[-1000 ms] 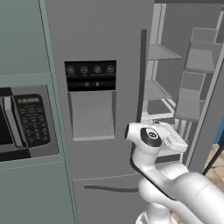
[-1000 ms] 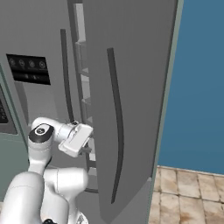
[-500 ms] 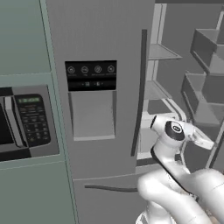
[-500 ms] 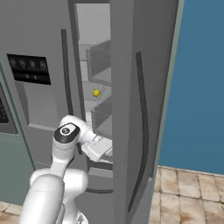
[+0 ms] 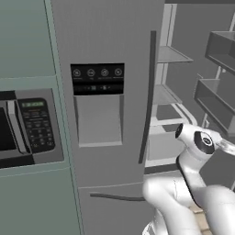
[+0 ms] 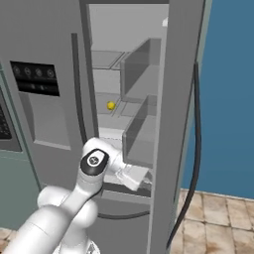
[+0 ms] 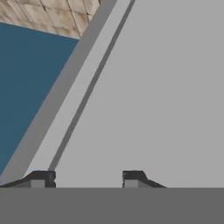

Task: Retrieve a lemon from the fridge and place it on the cutting board with the fish.

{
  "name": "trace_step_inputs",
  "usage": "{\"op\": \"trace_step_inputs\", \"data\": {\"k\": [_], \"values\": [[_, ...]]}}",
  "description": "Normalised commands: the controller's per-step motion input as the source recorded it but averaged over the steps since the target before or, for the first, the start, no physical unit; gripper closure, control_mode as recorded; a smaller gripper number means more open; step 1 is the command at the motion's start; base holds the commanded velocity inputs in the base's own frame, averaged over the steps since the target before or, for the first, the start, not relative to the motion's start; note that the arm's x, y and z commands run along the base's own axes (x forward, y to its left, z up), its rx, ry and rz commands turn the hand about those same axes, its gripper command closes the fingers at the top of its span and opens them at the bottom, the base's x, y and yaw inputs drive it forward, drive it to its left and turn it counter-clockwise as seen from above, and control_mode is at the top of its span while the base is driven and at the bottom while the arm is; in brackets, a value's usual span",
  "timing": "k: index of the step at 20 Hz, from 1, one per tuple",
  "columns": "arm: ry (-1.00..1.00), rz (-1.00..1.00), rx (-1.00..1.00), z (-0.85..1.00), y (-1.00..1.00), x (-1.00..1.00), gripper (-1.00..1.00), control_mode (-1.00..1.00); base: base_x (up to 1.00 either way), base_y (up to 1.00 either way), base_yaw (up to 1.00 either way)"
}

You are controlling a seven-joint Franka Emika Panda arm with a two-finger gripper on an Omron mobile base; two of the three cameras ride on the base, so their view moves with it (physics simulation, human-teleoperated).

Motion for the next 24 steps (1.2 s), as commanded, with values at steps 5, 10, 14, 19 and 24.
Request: {"op": "trace_step_inputs", "data": {"k": [5,10,14,19,24], "values": [[0.0,0.0,-0.1,-0.25,-0.08,-0.21,-1.0,-1.0,0.0,0.0,0.0],[0.0,0.0,-0.13,0.01,0.89,-0.14,-1.0,-1.0,0.0,0.0,0.0],[0.0,0.0,-0.16,0.01,1.0,0.0,-1.0,-1.0,0.0,0.0,0.0],[0.06,0.01,-0.09,-0.18,1.0,0.14,-1.0,-1.0,0.0,0.0,0.0],[-0.05,-0.05,0.12,-0.09,1.0,0.4,-1.0,-1.0,0.0,0.0,0.0]]}}
